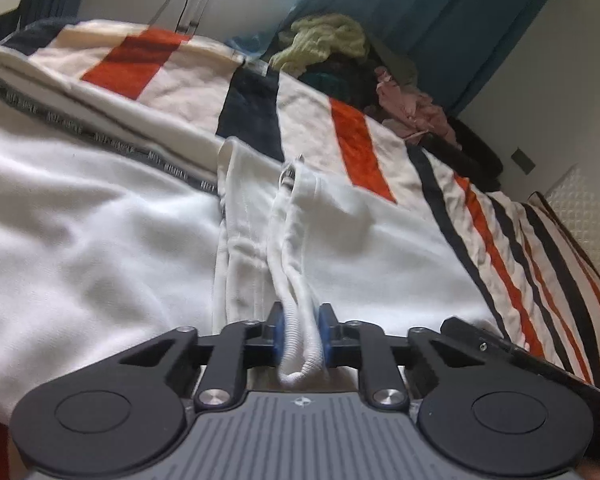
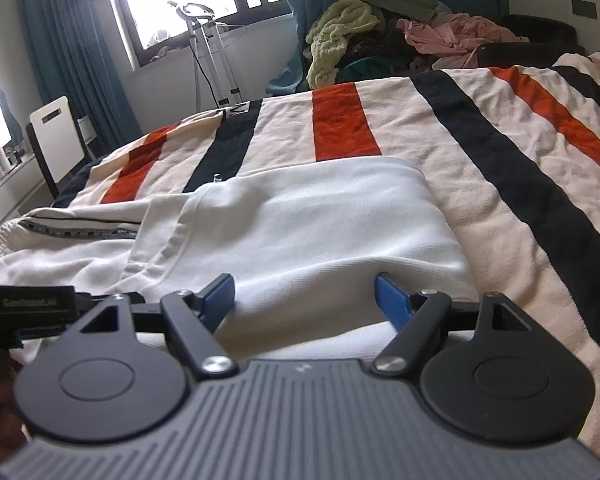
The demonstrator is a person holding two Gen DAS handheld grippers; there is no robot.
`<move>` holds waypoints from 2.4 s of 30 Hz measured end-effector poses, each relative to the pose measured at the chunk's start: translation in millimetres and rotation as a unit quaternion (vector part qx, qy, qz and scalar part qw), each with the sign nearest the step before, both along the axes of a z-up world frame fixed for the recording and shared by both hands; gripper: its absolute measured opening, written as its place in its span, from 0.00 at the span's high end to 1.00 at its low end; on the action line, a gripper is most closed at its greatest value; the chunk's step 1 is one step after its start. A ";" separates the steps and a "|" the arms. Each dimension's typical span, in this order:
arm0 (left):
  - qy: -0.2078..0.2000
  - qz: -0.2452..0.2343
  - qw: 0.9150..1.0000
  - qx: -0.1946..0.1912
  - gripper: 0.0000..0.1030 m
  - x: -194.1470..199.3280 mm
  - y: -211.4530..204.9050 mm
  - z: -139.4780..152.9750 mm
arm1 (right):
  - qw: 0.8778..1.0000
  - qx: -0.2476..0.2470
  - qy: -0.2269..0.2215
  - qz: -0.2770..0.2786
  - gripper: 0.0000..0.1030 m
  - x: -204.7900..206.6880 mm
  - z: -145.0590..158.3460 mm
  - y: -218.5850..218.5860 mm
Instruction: Fold clothes
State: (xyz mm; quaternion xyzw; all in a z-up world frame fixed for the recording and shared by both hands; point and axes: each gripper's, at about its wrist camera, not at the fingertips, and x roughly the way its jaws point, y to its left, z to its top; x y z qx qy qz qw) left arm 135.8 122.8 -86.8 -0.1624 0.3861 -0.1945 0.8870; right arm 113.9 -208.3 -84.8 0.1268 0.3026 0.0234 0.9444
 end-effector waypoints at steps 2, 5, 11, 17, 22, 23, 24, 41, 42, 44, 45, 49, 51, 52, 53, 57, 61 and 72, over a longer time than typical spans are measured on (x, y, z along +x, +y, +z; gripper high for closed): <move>-0.011 0.002 1.000 0.003 0.87 -1.2 0.4 2.8 | 1.000 0.003 -0.001 0.001 0.24 -0.4 0.0 -0.9; -0.018 0.002 1.000 0.010 0.89 -7.8 1.3 5.6 | 1.000 0.006 -0.003 0.003 0.24 -1.3 -0.3 -1.6; -0.020 0.001 0.999 0.038 0.88 -13.3 -1.8 -3.4 | 1.000 -0.021 0.009 0.012 0.22 4.0 -7.6 7.3; -0.036 0.003 0.997 0.063 0.67 -27.9 -4.9 -1.9 | 0.999 -0.051 0.008 0.016 0.21 6.7 -12.7 14.9; -0.059 0.036 0.995 0.074 0.11 -57.3 6.9 21.1 | 0.999 -0.037 0.005 0.022 0.23 3.4 -12.5 9.0; -0.069 0.047 0.993 0.080 0.11 -65.4 11.5 26.1 | 0.999 -0.034 0.005 0.021 0.24 2.0 -11.9 7.8; -0.068 0.052 0.993 0.077 0.11 -70.8 18.2 29.9 | 0.999 -0.031 0.004 0.021 0.24 0.6 -11.2 6.6; 0.194 0.353 0.875 -0.267 0.01 -61.6 257.5 -39.4 | 0.999 0.030 0.004 -0.016 0.24 -19.1 -1.7 -15.7; 0.185 0.372 0.859 -0.300 0.01 -63.2 267.1 -45.1 | 1.000 0.027 0.004 -0.015 0.24 -18.7 -2.1 -15.0; 0.167 0.392 0.845 -0.323 0.02 -62.6 278.4 -48.9 | 1.000 0.020 0.004 -0.015 0.24 -17.7 -3.4 -12.8; 0.158 0.399 0.843 -0.324 0.03 -61.5 282.3 -48.6 | 1.000 0.016 0.004 -0.015 0.24 -17.2 -4.1 -11.6; 0.117 0.407 0.857 -0.295 0.11 -57.6 288.4 -37.0 | 1.000 0.008 0.000 -0.020 0.24 -16.6 -4.7 -8.3; 0.091 0.405 0.866 -0.280 0.16 -56.8 290.2 -28.6 | 1.000 0.006 -0.003 -0.023 0.23 -17.1 -3.8 -7.8; 0.074 0.406 0.869 -0.273 0.22 -56.9 291.9 -24.6 | 1.000 0.006 -0.005 -0.025 0.23 -17.3 -3.4 -7.7; 0.057 0.407 0.872 -0.264 0.24 -57.0 293.8 -20.2 | 1.000 0.005 -0.006 -0.026 0.23 -17.6 -3.0 -7.6; 0.023 0.408 0.882 -0.234 0.24 -52.2 300.3 -13.6 | 0.999 0.002 -0.016 -0.038 0.23 -17.8 -0.1 -8.7; 0.058 0.426 0.873 -0.228 0.48 -41.7 308.7 -33.1 | 0.999 -0.016 -0.027 -0.045 0.23 -17.4 3.0 -6.6; -0.078 0.438 0.895 -0.040 0.91 -28.0 278.5 30.0 | 0.996 -0.088 0.014 -0.031 0.21 -1.1 -10.7 9.6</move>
